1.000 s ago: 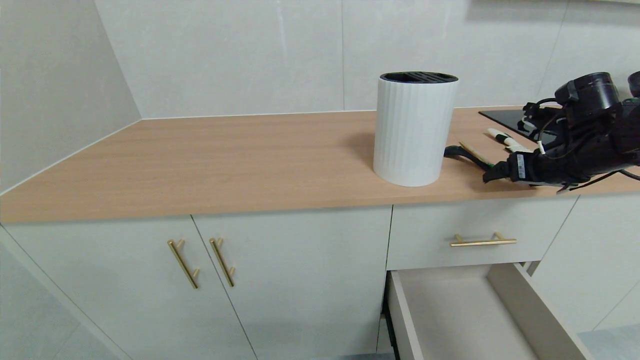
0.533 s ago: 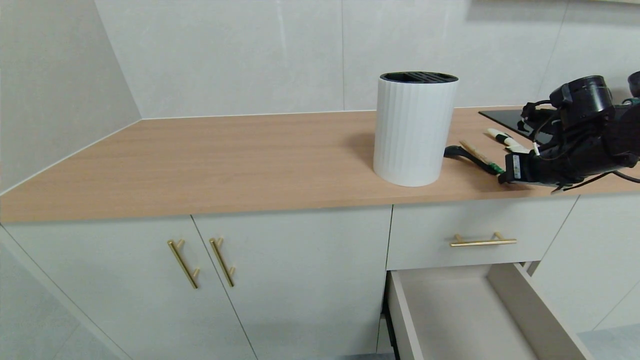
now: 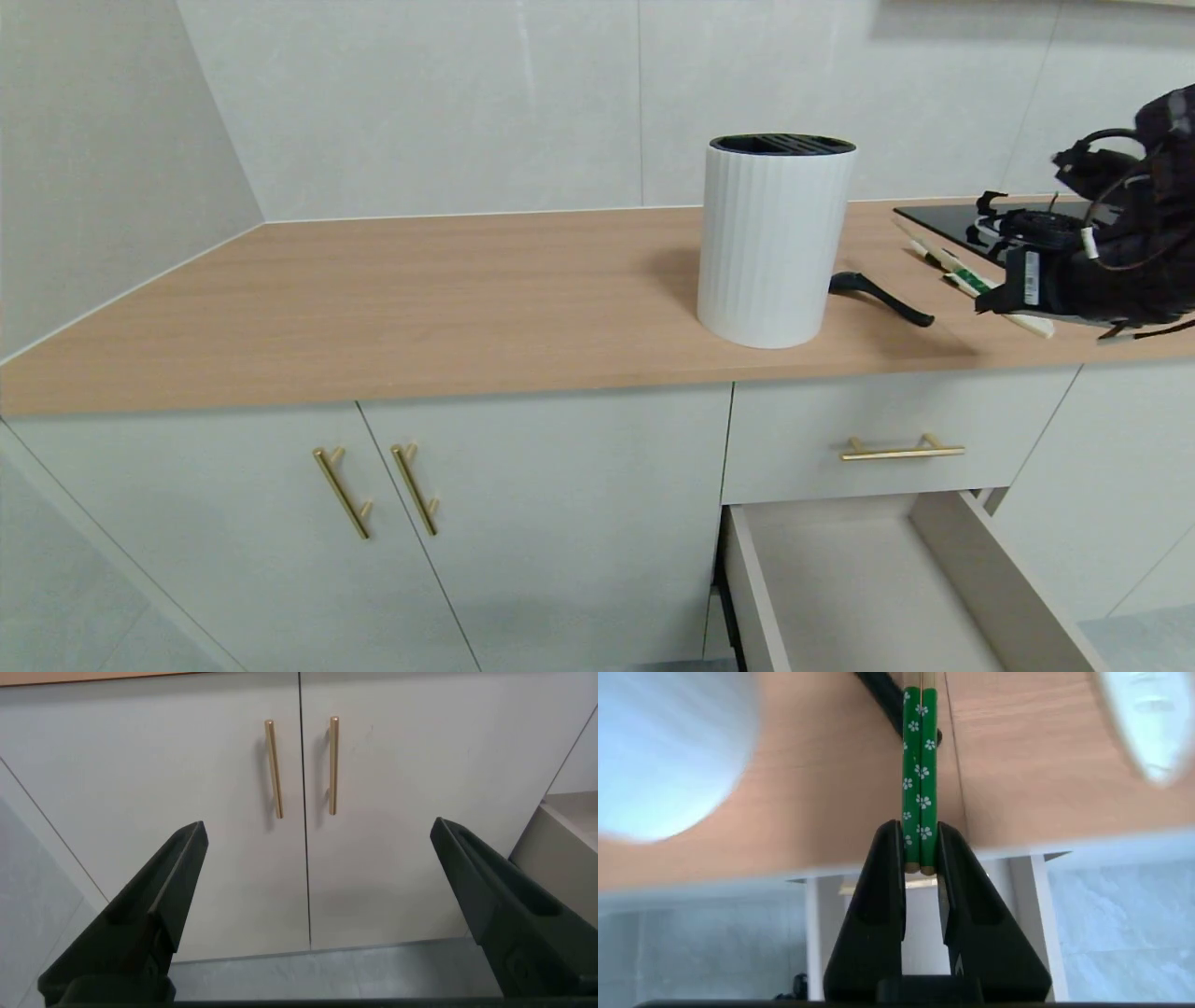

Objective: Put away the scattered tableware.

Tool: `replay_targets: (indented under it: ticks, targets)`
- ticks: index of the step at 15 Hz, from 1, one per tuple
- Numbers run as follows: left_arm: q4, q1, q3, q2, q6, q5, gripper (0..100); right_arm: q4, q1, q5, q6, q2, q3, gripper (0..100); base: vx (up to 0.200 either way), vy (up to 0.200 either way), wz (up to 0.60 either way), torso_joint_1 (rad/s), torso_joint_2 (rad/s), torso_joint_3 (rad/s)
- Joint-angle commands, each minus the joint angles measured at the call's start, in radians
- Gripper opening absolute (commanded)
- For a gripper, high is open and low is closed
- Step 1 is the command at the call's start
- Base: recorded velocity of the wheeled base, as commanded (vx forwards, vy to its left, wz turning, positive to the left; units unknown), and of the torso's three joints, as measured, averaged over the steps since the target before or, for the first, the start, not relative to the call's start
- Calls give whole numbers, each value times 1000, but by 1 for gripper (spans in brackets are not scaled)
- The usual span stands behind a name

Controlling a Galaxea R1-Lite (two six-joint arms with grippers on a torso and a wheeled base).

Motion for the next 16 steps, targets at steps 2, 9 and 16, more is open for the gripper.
replay_targets:
  ticks: [2, 9, 16]
  targets:
    - [-1, 0, -1, 0, 0, 0, 100, 13, 35, 64, -2, -385, 195, 0, 0, 0, 0, 0, 0, 0]
    - [-1, 0, -1, 0, 0, 0, 100, 280, 51, 86, -28, -807, 379, 0, 0, 0, 0, 0, 0, 0]
    - [-1, 0, -1, 0, 0, 0, 100, 475, 114, 162, -39, -899, 573, 0, 0, 0, 0, 0, 0, 0]
